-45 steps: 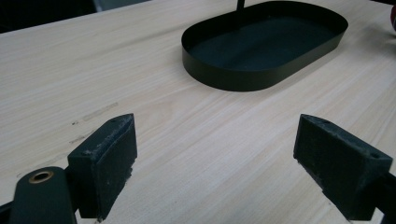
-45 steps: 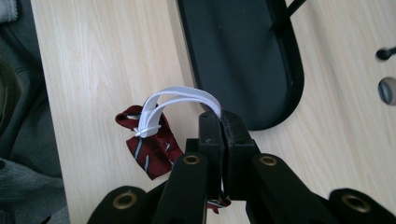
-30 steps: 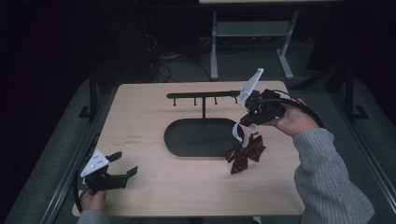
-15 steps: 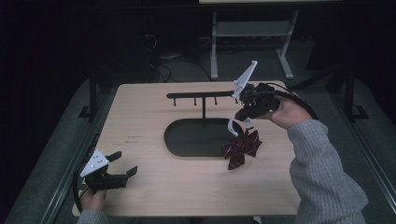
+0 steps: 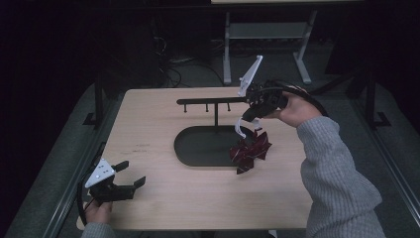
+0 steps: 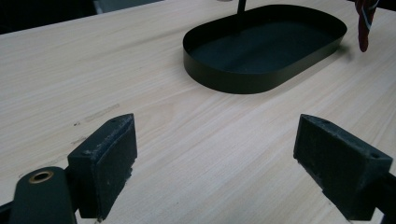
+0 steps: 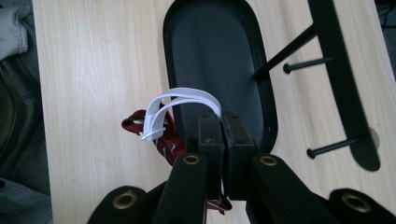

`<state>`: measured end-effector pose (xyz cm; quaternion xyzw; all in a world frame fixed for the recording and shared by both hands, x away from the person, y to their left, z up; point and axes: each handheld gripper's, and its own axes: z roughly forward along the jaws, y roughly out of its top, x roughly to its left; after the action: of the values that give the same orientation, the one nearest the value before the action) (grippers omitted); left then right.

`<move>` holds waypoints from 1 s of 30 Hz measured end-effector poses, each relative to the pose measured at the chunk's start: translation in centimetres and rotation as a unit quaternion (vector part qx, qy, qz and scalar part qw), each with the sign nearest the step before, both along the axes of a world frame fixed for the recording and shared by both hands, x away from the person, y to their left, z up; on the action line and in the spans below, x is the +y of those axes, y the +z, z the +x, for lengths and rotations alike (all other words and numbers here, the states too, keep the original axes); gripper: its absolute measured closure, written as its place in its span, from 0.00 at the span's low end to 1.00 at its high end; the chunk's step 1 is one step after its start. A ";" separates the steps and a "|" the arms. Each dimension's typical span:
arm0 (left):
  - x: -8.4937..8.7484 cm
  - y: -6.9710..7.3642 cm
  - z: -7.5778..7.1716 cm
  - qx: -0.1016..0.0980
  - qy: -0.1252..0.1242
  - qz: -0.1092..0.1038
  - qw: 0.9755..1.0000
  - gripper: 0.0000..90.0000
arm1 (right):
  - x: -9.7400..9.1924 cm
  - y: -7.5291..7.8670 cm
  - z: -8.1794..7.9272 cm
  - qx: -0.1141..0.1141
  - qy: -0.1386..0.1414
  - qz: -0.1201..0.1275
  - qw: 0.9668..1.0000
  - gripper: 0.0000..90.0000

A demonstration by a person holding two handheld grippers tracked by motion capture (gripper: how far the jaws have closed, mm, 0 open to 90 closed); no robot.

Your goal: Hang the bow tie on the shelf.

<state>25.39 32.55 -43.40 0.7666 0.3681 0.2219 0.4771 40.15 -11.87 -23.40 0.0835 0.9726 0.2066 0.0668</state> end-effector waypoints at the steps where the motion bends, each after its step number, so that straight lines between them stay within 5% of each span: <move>1: 0.0 0.0 0.0 0.000 0.000 0.000 1.000 0.15 | 0.0 0.0 0.0 0.000 0.000 0.000 1.000 0.97; 30: 0.2 0.0 0.0 -0.001 0.003 -0.006 1.000 0.15 | 3.4 0.7 3.7 0.013 0.012 -0.006 1.000 0.97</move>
<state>25.43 32.78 -43.38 0.7624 0.3715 0.2216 0.4812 43.87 -8.46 -22.69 0.0740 0.9754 0.2009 0.0520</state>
